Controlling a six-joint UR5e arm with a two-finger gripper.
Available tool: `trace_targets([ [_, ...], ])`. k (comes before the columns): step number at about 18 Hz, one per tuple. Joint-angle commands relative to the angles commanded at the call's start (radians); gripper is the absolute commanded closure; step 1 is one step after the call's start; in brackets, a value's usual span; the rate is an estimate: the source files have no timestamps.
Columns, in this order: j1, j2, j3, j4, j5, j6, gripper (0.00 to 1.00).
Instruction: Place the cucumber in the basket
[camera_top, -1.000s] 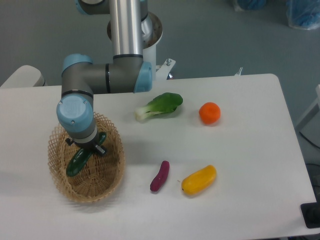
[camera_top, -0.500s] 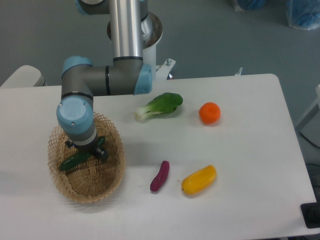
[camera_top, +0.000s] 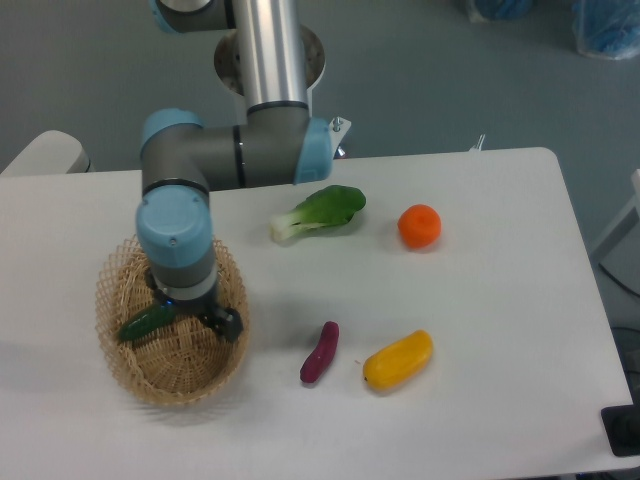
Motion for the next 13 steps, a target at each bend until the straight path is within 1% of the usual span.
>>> trace_targets([
  [1,0.017,-0.015,0.018,-0.005,0.018,0.021,0.00],
  [4,0.080,-0.043,0.058,-0.006,0.020,0.129,0.00],
  [5,0.104,-0.052,0.071,-0.008,0.017,0.168,0.00],
  [8,0.147,-0.074,0.098,-0.008,0.013,0.305,0.00],
  [13,0.195,-0.140,0.196,-0.015,0.019,0.400,0.00],
])
